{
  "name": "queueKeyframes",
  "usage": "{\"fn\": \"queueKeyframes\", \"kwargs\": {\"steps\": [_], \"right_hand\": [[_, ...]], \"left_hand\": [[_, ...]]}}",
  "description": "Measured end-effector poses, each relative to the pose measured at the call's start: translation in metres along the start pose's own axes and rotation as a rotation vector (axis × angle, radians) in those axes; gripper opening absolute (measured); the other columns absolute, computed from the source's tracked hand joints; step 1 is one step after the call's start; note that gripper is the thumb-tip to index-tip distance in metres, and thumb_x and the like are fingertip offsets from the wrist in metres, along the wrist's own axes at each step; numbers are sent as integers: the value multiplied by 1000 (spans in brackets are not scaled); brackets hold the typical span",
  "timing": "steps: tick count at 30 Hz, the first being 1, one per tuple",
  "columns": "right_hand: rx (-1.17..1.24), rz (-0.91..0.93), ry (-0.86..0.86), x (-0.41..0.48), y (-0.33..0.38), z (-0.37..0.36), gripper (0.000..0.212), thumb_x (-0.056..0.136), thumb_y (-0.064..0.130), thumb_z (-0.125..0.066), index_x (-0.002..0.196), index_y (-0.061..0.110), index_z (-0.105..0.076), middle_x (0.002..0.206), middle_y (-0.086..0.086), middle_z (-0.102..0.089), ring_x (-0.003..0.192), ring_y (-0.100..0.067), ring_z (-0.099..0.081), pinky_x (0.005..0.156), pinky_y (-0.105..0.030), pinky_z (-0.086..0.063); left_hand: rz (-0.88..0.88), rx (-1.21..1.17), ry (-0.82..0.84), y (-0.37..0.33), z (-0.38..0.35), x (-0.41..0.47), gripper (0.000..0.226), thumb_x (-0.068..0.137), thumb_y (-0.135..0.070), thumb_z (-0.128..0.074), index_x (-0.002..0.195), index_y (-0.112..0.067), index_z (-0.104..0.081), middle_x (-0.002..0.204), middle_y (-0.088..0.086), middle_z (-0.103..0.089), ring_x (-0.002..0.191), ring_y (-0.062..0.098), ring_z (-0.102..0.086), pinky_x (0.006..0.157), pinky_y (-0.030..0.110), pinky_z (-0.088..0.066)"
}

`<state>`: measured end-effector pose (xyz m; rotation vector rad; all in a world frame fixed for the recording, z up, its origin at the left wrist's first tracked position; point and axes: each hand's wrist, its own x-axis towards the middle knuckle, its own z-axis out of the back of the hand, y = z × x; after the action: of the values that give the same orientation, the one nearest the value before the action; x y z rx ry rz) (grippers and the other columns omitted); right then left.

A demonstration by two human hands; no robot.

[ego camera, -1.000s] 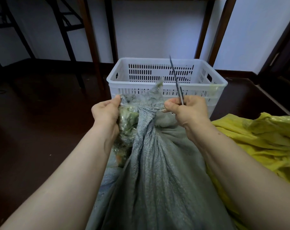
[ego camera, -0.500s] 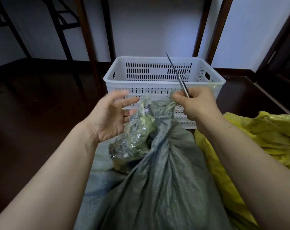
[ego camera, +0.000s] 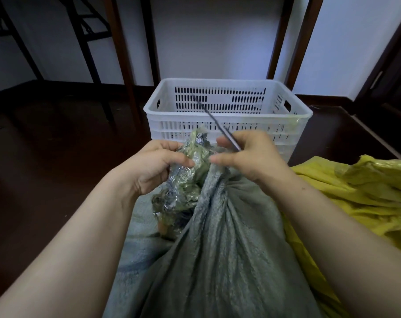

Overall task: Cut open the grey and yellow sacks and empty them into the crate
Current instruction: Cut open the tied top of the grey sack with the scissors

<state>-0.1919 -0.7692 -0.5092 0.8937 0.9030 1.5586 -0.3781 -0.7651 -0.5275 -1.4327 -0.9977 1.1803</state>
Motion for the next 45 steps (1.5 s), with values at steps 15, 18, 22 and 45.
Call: {"fn": "queueKeyframes", "kwargs": {"steps": [15,18,22,45], "right_hand": [[374,-262,75,-7,-5,0,17,69,9,-79,69,12,-63,40,6,-57,25,0,-32,27,-11,-22],[415,-258,41,-6,-4,1,18,66,2,-79,68,9,-63,42,3,-59,24,0,-35,27,-11,-24],[415,-243,61,-10,-4,4,15,65,0,-78,67,8,-65,41,2,-58,25,-2,-30,28,-11,-22],[157,-195,22,-3,-14,-12,23,60,6,-86,68,14,-65,52,9,-61,39,5,-53,38,-9,-36]], "left_hand": [[25,-202,-2,5,7,0,36,59,0,-73,95,3,-70,90,20,-72,76,26,-72,63,32,-58],[-2,-192,-60,8,8,3,41,55,3,-75,96,0,-71,92,21,-72,77,26,-72,64,34,-59],[-77,-124,-134,11,5,3,36,52,-2,-78,88,-6,-71,85,15,-74,74,24,-72,61,31,-58],[-9,9,-91,0,-16,0,38,65,-19,-75,101,-5,-71,101,15,-72,103,28,-65,94,39,-51]]}}
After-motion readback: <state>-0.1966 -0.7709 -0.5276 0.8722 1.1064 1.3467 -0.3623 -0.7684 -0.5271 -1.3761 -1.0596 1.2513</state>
